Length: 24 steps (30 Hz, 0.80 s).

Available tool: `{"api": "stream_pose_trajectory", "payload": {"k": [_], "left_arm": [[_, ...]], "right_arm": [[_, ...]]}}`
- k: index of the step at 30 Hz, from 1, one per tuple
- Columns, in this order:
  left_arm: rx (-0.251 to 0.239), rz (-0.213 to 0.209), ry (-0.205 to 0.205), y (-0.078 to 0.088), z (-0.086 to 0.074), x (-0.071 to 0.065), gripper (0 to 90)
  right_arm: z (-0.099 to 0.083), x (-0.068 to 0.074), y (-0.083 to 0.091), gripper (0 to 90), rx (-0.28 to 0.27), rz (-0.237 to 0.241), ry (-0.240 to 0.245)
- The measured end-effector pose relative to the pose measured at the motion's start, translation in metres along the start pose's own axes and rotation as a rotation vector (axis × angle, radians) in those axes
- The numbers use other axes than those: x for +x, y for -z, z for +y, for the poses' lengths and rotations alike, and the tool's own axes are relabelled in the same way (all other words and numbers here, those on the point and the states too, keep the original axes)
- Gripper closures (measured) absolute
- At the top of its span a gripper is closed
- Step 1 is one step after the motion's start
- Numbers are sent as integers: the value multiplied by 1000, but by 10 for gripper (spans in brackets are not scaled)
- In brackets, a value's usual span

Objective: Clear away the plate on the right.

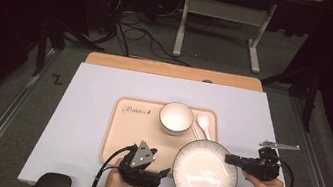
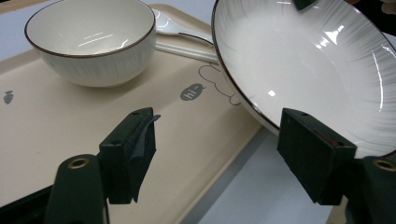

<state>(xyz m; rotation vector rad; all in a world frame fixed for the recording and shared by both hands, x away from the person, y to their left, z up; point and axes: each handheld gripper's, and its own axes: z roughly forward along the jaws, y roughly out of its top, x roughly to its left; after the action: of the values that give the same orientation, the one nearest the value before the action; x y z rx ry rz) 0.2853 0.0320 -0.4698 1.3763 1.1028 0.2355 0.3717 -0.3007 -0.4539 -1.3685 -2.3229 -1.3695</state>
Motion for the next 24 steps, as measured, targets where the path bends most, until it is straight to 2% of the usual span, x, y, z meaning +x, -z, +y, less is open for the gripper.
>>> {"api": "stream_pose_trajectory", "payload": {"k": [5, 13, 24], "left_arm": [[7, 6, 17, -2, 0, 0, 296], [34, 32, 26, -11, -2, 0, 351], [71, 12, 40, -22, 0, -1, 551]], "right_arm": [[4, 7, -12, 867, 28, 13, 21], [7, 15, -22, 867, 42, 28, 43], [7, 23, -21, 867, 25, 37, 52]]}}
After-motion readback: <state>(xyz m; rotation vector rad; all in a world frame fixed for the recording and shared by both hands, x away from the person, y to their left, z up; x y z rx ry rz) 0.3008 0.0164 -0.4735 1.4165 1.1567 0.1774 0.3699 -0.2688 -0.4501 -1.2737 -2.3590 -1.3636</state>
